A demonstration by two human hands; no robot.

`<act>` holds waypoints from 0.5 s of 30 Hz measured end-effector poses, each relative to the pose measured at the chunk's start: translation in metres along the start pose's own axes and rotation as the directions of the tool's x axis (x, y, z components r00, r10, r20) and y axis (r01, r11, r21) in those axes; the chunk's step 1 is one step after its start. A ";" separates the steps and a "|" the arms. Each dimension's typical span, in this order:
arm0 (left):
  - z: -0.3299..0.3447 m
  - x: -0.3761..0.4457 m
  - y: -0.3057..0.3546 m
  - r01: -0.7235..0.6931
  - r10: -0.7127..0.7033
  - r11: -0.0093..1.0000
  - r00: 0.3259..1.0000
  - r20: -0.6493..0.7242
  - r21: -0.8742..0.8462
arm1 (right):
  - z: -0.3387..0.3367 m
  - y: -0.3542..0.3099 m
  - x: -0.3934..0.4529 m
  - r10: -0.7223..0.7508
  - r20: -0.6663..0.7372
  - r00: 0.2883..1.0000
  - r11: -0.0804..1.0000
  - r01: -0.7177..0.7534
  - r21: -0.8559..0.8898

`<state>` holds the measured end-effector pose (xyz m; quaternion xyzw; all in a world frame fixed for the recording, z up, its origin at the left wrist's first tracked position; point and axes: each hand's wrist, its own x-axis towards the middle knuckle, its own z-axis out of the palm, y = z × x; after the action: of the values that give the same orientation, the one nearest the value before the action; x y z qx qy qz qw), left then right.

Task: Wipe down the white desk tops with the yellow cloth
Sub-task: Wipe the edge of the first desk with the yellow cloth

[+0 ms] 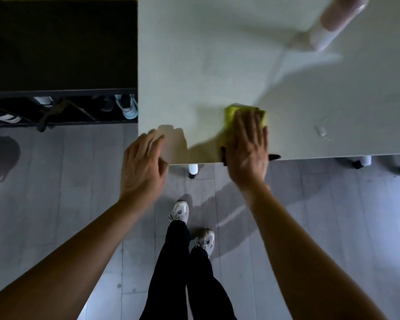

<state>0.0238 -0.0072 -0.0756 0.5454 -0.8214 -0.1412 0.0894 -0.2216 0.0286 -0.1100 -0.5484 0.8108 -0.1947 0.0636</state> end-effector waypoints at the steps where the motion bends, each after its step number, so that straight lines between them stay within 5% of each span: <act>1: 0.004 0.007 0.009 -0.034 0.034 0.999 0.999 0.010 -0.013 | -0.008 0.020 0.003 0.067 -0.008 0.998 0.998 -0.067 -0.011; 5: 0.021 0.029 0.033 -0.108 0.109 0.993 0.994 0.026 -0.038 | -0.011 0.022 0.005 0.221 -0.082 0.972 0.975 -0.223 -0.014; 9: 0.029 0.034 0.034 -0.058 0.058 0.998 0.998 -0.004 -0.037 | 0.018 -0.053 -0.007 -0.092 0.033 0.995 0.993 0.089 0.079; 15: 0.034 0.037 0.037 -0.056 0.052 0.997 0.996 -0.076 -0.053 | 0.014 -0.041 -0.003 -0.242 0.128 0.962 0.968 0.232 0.090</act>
<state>-0.0335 -0.0235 -0.0952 0.5253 -0.8276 -0.1410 0.1387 -0.1807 0.0151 -0.1070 -0.6510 0.7250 -0.1924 0.1162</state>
